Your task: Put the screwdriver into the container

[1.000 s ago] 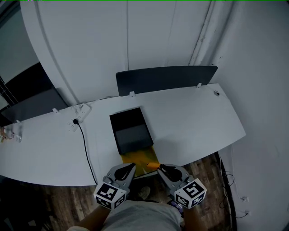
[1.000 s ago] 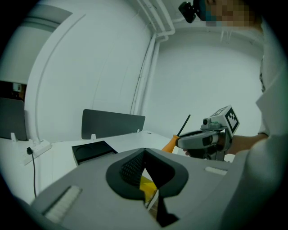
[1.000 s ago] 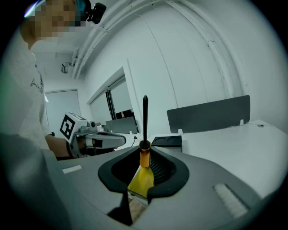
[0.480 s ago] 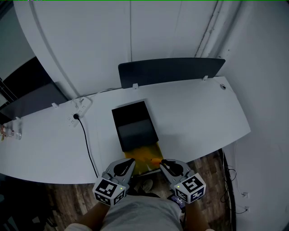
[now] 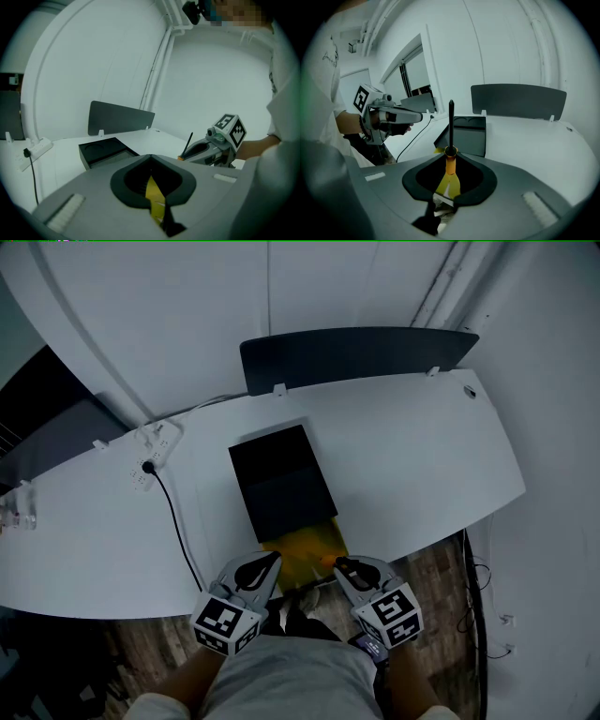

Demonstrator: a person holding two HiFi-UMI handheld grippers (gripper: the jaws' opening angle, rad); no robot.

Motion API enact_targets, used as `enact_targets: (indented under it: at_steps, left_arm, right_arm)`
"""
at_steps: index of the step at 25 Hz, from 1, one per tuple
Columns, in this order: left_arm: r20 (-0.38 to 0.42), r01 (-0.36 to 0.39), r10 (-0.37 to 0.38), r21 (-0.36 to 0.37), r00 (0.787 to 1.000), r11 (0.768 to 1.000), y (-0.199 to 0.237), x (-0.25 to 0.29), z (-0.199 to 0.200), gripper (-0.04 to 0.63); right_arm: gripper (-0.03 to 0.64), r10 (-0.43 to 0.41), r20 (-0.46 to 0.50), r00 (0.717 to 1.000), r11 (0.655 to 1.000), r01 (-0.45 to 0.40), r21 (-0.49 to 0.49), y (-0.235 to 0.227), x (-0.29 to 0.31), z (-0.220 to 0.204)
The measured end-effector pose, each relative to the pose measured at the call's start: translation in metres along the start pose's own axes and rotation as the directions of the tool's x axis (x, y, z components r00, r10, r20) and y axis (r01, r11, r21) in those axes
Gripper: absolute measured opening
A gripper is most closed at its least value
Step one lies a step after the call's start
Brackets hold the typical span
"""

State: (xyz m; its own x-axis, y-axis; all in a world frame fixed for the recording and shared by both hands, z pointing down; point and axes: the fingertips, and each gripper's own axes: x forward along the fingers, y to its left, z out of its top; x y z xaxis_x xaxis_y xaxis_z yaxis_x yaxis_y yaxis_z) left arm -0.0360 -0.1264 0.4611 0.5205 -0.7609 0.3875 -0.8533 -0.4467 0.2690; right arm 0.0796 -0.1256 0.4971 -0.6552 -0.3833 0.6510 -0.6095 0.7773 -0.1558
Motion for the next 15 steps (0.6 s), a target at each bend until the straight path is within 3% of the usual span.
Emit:
enact_targets:
  at_steps: [8,15]
  left_arm:
    - [-0.036,-0.002,0.001,-0.023,0.999,1.0,0.014,0.001,-0.015,0.002]
    - [-0.066,-0.008,0.004,-0.05,0.998,0.999,0.024,0.001,-0.035,0.002]
  right_arm:
    - [0.083,-0.029,-0.131,0.991,0.998,0.022,-0.056,-0.009,0.03,-0.027]
    - [0.083,-0.061,-0.26,0.964,0.987,0.02,-0.157,-0.015,0.049,-0.054]
